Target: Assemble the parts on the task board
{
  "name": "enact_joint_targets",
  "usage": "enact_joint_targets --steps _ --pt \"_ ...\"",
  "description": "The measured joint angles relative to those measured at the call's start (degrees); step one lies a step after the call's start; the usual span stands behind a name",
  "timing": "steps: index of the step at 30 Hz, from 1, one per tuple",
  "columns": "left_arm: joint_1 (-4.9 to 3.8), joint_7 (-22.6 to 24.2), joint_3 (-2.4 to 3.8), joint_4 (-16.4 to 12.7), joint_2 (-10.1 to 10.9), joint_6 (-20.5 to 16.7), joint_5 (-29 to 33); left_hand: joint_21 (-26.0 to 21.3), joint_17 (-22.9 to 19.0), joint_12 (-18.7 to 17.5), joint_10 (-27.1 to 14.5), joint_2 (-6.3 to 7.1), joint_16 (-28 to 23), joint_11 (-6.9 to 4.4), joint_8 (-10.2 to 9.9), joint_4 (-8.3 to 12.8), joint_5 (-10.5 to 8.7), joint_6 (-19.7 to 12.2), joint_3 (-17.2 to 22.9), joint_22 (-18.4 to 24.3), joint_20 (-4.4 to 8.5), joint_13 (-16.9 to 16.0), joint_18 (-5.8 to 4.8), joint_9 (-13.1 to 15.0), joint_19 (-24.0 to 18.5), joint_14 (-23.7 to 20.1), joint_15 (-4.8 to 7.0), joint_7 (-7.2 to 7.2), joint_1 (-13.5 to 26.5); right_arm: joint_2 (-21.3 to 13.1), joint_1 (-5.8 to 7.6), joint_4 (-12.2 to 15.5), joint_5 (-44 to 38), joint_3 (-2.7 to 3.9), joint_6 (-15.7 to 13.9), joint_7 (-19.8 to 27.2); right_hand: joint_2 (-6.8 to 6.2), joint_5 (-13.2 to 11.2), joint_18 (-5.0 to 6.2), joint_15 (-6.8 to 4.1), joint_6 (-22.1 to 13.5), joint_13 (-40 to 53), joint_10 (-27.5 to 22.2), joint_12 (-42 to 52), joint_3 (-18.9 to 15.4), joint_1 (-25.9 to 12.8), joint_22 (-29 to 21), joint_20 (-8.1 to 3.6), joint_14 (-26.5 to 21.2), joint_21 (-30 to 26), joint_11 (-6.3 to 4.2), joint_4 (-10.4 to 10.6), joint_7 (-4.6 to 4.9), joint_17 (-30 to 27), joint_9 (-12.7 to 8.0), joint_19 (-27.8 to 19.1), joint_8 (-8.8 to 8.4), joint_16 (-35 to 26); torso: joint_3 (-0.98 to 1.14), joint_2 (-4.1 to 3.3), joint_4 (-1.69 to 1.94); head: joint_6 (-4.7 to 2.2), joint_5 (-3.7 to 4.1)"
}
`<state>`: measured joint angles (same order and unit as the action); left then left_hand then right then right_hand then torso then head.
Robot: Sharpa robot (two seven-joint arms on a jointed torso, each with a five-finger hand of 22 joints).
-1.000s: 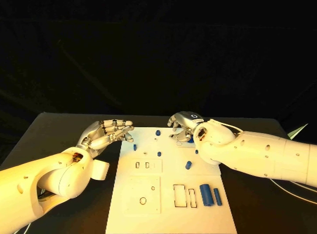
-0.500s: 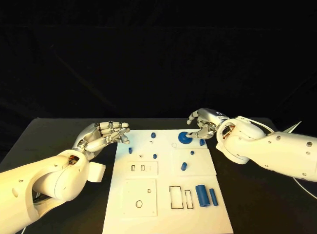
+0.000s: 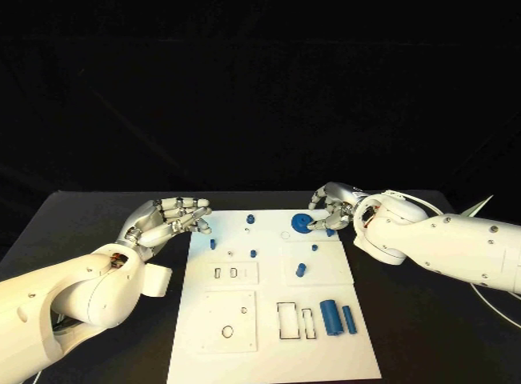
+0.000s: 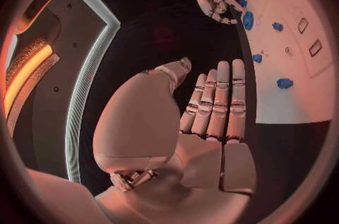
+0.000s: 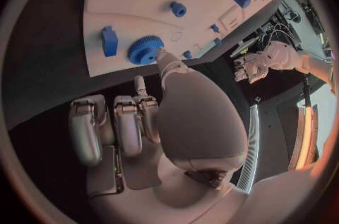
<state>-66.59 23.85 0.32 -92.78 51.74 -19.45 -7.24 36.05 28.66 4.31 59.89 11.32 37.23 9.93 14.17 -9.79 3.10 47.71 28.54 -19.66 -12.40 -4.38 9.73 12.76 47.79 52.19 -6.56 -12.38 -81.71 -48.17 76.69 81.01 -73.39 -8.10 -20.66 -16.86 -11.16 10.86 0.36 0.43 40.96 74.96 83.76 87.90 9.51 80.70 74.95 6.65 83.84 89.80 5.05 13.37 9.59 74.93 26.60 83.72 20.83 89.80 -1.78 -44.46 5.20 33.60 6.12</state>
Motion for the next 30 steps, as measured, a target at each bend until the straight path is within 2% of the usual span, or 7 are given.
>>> enact_joint_targets --steps 8,17,30 --pt "0.00 0.0 0.00 0.0 0.0 0.0 0.0 0.0 0.0 0.0 0.0 0.00 0.0 0.00 0.0 0.0 0.00 0.0 0.0 0.0 0.00 0.0 0.00 0.0 0.0 0.0 0.00 0.00 0.0 1.9 -0.57 -1.7 0.7 -0.01 0.3 0.0 0.23 0.2 0.00 0.19 0.0 0.0 0.0 0.2 0.2 0.2 0.0 0.00 0.2 0.0 0.00 0.2 0.00 0.0 0.0 0.0 0.00 0.0 -0.14 0.00 0.07 0.29 0.09" --pt "0.00 0.0 0.00 0.0 0.0 0.0 0.0 0.0 0.0 0.0 0.0 0.00 0.0 0.00 0.0 0.0 0.00 0.0 0.0 0.0 0.00 0.0 0.00 0.0 0.0 0.0 0.00 0.00 0.0 3.1 -1.00 -2.8 1.2 0.00 0.3 0.0 0.46 0.9 0.00 0.19 0.4 0.0 0.0 0.2 0.8 0.5 0.0 0.00 0.2 0.0 0.00 0.8 0.42 0.0 -0.1 0.0 0.22 0.0 -0.12 0.01 -0.01 0.37 -0.09" --pt "0.00 0.0 0.01 -0.2 -0.2 0.1 0.0 0.4 0.0 0.0 0.0 -0.23 0.2 0.00 0.0 0.0 0.00 0.0 0.0 -0.1 0.00 0.0 0.00 0.0 0.0 0.0 0.00 0.00 0.2 3.8 -1.04 -3.9 2.8 0.01 0.2 0.0 0.98 1.9 0.01 0.18 2.9 0.0 0.0 0.5 2.9 1.0 0.0 0.00 0.2 0.0 0.00 0.7 0.41 0.0 -0.9 0.0 0.22 0.0 -0.11 0.02 -0.11 0.59 0.08"
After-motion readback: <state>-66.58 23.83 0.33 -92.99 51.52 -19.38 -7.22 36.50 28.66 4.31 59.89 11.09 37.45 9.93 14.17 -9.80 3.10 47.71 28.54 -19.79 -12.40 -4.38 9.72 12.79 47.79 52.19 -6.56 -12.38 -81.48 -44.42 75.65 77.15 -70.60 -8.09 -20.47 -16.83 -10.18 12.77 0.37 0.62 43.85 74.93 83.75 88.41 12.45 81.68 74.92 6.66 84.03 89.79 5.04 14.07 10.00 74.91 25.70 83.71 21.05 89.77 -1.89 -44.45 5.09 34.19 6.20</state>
